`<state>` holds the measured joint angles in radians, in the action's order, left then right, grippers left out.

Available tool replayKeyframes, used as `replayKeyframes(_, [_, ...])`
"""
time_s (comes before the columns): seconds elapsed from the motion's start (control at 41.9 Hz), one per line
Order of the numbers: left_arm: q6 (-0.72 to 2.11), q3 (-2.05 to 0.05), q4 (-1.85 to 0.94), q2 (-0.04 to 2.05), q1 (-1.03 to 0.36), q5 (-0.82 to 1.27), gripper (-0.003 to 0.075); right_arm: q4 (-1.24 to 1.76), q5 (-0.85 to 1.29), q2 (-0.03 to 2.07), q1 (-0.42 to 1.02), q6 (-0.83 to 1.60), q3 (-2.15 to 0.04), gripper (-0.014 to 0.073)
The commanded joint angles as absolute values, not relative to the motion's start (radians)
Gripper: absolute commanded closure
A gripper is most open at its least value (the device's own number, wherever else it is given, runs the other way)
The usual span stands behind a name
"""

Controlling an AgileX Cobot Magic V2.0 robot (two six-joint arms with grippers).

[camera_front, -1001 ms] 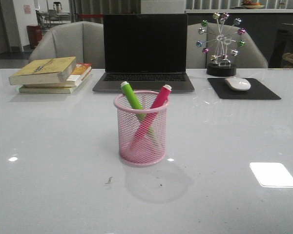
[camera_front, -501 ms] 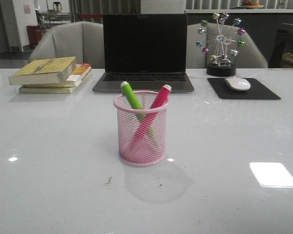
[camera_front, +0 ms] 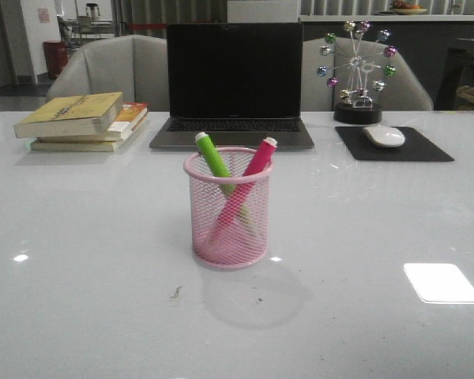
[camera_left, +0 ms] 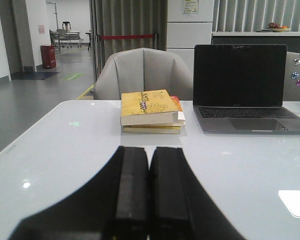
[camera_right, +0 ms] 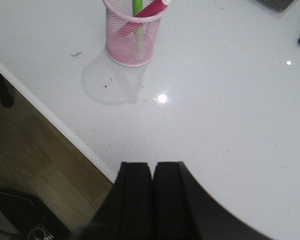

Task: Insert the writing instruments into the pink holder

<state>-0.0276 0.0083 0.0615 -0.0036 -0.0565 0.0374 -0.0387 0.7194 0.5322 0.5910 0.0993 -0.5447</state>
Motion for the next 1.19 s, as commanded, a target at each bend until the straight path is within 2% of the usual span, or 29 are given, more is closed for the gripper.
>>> replayKeyframes(0.0, [-0.027,0.009,0.038,-0.024,-0.063,-0.058,0.0623,-0.047,0.652,0.533,0.586,0.109,-0.571,0.0539])
replayKeyframes(0.882, [-0.027,0.009,0.037,-0.024,-0.063,-0.056,0.0623,-0.049,0.644,0.511,0.582,0.109,-0.558,0.0539])
replayKeyframes(0.954, [-0.027,0.009,0.037,-0.024,-0.063,-0.056,0.0623,-0.047,0.588,0.466,0.523,0.110,-0.516,0.0539])
replayKeyframes(1.168, [-0.027,0.009,0.037,-0.024,-0.063,-0.056,0.0623,0.022,0.213,0.197,0.247,0.108,-0.266,0.0539])
